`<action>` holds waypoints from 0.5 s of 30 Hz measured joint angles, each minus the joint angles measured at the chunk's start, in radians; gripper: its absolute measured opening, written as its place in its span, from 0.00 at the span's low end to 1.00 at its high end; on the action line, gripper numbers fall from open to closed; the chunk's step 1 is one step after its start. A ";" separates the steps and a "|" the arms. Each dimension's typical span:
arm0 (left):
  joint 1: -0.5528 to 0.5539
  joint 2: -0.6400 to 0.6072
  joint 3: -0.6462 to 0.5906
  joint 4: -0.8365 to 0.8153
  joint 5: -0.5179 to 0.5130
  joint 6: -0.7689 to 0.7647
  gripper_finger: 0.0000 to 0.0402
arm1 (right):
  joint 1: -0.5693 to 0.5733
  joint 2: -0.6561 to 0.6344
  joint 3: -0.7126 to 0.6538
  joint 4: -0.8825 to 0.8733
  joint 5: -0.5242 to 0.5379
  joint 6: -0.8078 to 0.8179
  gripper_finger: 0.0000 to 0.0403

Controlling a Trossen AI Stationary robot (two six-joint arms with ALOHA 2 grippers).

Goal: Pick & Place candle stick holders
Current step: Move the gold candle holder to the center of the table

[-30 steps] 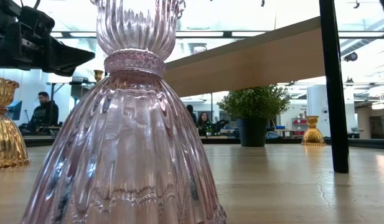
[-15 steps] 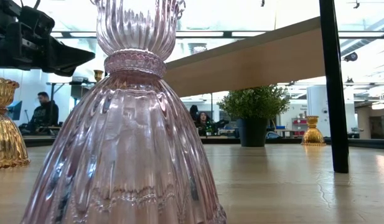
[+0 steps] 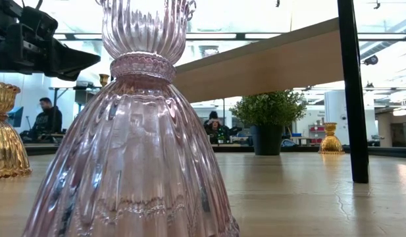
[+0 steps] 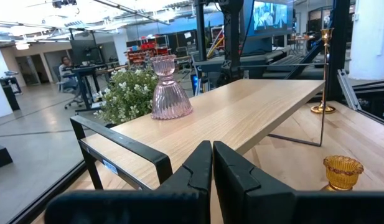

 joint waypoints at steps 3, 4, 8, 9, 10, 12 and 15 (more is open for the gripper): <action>0.000 0.000 0.000 0.000 0.000 0.000 0.05 | 0.028 -0.006 -0.038 0.000 -0.035 0.146 0.19; 0.000 0.000 0.000 0.000 0.000 0.000 0.05 | 0.033 -0.007 -0.047 0.000 -0.055 0.186 0.19; 0.000 0.000 0.000 0.000 0.000 0.000 0.05 | 0.051 -0.007 -0.068 0.000 -0.100 0.300 0.19; 0.000 0.000 0.000 0.000 0.000 0.000 0.05 | 0.054 -0.007 -0.070 0.000 -0.113 0.320 0.19; 0.000 0.000 0.000 0.000 0.000 0.000 0.05 | 0.056 -0.007 -0.072 0.001 -0.122 0.342 0.19; 0.000 0.000 0.000 0.000 0.000 0.000 0.05 | 0.057 -0.007 -0.075 0.000 -0.145 0.393 0.19; 0.000 0.000 0.000 0.000 0.000 0.000 0.05 | 0.064 -0.007 -0.075 0.001 -0.178 0.464 0.19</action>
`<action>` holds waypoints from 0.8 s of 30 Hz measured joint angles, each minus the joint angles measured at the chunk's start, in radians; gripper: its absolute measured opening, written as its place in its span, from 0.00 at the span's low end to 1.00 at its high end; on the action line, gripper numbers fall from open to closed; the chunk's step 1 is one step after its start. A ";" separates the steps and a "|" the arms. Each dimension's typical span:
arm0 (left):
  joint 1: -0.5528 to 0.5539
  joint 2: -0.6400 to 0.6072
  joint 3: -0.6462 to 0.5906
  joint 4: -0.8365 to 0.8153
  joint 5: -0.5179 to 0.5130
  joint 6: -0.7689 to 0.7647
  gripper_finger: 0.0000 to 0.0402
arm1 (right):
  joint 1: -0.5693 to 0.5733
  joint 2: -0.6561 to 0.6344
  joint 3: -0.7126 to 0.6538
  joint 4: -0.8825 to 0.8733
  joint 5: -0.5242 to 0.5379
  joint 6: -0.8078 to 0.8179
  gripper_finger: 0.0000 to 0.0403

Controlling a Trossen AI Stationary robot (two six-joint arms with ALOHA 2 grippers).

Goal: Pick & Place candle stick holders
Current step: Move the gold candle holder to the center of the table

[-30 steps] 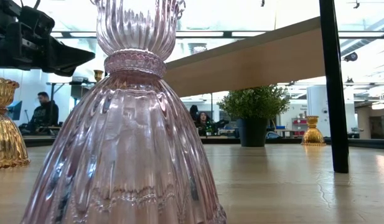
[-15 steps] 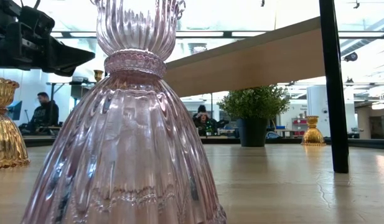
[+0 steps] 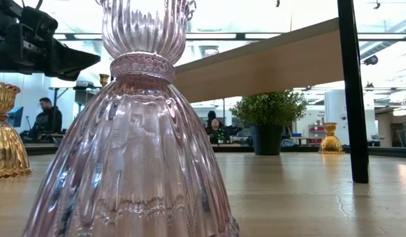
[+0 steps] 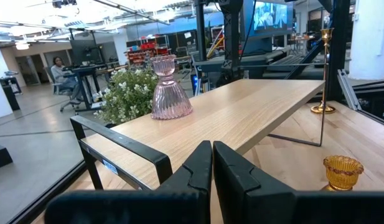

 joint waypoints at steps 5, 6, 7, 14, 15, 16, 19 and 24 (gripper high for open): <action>0.000 0.000 0.000 0.000 0.000 0.000 0.05 | 0.052 0.000 0.000 0.000 -0.034 0.166 0.19; 0.000 0.000 0.000 0.000 0.000 0.000 0.05 | 0.070 0.000 0.000 0.000 -0.035 0.207 0.19; 0.000 0.000 0.000 0.000 0.000 0.000 0.05 | 0.088 0.000 0.000 0.000 -0.035 0.250 0.19; 0.000 0.000 0.000 0.000 0.000 0.000 0.05 | 0.185 0.014 0.000 -0.001 -0.028 0.429 0.19; 0.000 0.000 0.000 0.000 0.000 0.000 0.05 | 0.187 0.018 -0.001 0.000 -0.027 0.428 0.19; 0.000 0.000 0.000 0.000 0.000 0.000 0.05 | 0.187 0.023 -0.002 0.001 -0.027 0.427 0.19; 0.000 0.000 0.000 0.000 0.000 0.000 0.05 | 0.186 0.034 -0.002 0.000 -0.020 0.427 0.19; 0.000 0.000 0.000 0.000 0.000 0.000 0.05 | 0.195 0.059 -0.002 0.000 -0.025 0.415 0.18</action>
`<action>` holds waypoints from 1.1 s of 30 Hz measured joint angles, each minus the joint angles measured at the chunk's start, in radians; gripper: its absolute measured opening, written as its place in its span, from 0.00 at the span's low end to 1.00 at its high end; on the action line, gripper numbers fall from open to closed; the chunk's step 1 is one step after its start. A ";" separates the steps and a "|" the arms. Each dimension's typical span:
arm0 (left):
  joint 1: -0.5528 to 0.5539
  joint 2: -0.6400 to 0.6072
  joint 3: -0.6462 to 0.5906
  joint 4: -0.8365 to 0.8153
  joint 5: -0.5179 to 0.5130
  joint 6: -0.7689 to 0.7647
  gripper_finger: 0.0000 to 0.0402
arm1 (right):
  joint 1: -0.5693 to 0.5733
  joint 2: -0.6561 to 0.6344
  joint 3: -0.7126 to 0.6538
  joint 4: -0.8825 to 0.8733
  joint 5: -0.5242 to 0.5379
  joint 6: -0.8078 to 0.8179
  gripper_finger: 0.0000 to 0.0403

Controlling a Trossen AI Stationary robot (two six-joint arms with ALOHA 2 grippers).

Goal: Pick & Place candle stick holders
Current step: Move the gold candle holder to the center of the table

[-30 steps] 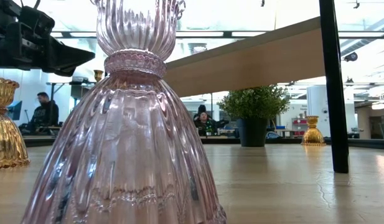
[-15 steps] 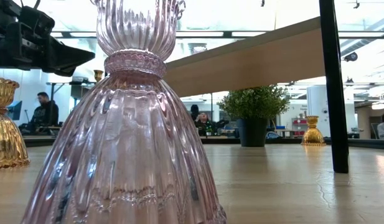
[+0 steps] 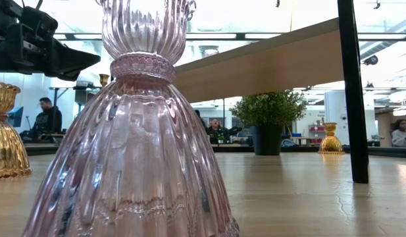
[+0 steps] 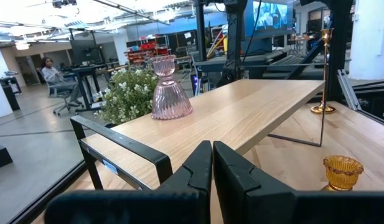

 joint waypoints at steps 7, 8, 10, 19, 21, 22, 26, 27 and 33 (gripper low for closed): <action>0.000 0.000 0.000 0.000 0.000 0.000 0.05 | 0.008 0.021 0.000 0.000 0.002 -0.036 0.14; 0.000 0.000 0.000 0.000 0.000 0.000 0.05 | 0.010 0.020 0.000 0.000 0.001 -0.041 0.14; 0.000 0.000 0.000 0.000 0.000 0.000 0.05 | 0.014 0.018 -0.004 0.000 0.000 -0.045 0.13; 0.000 0.000 0.000 0.000 0.000 0.000 0.05 | 0.014 0.000 -0.050 -0.001 -0.007 -0.086 0.13; 0.000 0.000 0.000 0.000 0.000 0.000 0.05 | 0.014 -0.012 -0.060 -0.001 -0.009 -0.088 0.13; 0.000 0.000 0.000 0.000 0.000 0.000 0.05 | 0.014 -0.018 -0.061 -0.001 -0.009 -0.088 0.13; 0.000 0.000 0.000 0.000 0.000 0.000 0.05 | 0.014 -0.032 -0.061 0.000 -0.009 -0.088 0.13; 0.000 0.000 0.000 0.000 0.000 0.000 0.05 | 0.014 -0.033 -0.061 0.000 -0.009 -0.088 0.13; 0.000 0.000 0.000 0.000 0.000 0.000 0.05 | 0.024 -0.037 -0.065 0.000 -0.024 -0.086 0.13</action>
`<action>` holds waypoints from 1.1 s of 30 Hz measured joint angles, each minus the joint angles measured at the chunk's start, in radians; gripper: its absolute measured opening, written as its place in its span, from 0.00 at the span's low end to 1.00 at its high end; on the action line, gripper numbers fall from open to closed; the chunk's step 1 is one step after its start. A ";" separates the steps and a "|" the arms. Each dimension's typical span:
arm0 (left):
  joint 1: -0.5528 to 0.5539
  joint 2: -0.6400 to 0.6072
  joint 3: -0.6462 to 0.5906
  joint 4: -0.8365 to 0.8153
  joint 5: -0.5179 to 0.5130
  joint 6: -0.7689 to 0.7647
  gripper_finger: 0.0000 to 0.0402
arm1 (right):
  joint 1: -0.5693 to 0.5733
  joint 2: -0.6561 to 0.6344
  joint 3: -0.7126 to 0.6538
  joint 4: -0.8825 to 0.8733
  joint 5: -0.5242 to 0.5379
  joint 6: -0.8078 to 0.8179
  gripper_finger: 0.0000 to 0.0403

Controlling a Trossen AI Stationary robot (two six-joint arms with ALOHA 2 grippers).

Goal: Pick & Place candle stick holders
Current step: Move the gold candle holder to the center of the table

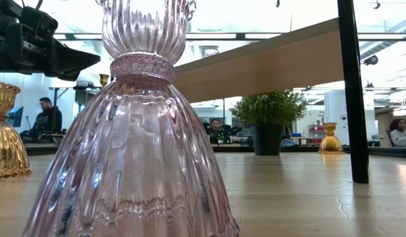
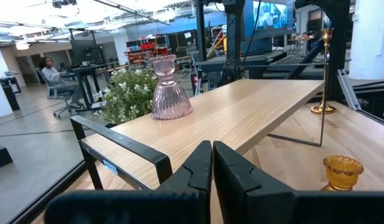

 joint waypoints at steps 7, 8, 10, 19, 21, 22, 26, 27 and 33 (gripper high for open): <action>0.000 0.000 0.000 0.000 0.000 0.000 0.05 | 0.014 0.000 -0.021 0.000 -0.003 0.001 0.13; 0.000 0.000 0.000 0.000 0.000 0.000 0.05 | 0.014 0.000 -0.026 -0.001 -0.003 0.000 0.13; 0.000 0.000 0.000 0.000 0.000 0.000 0.05 | 0.015 0.000 -0.037 0.001 -0.003 -0.002 0.13; 0.000 0.000 0.000 0.000 0.000 0.000 0.05 | 0.018 0.000 -0.066 -0.001 -0.009 -0.020 0.13; 0.000 0.000 0.000 0.000 0.000 0.000 0.05 | 0.018 0.000 -0.070 0.000 -0.009 -0.029 0.13; 0.000 0.000 0.000 0.000 0.000 0.000 0.05 | 0.018 0.000 -0.072 0.000 -0.009 -0.031 0.13; 0.000 0.000 0.000 0.000 0.000 0.000 0.05 | 0.018 0.000 -0.079 0.000 -0.009 -0.031 0.13; 0.000 0.000 0.000 0.000 0.000 0.000 0.05 | 0.018 -0.001 -0.082 0.000 -0.009 -0.031 0.13; 0.000 0.000 0.000 0.000 0.000 0.000 0.05 | 0.018 -0.002 -0.129 -0.001 -0.002 -0.054 0.13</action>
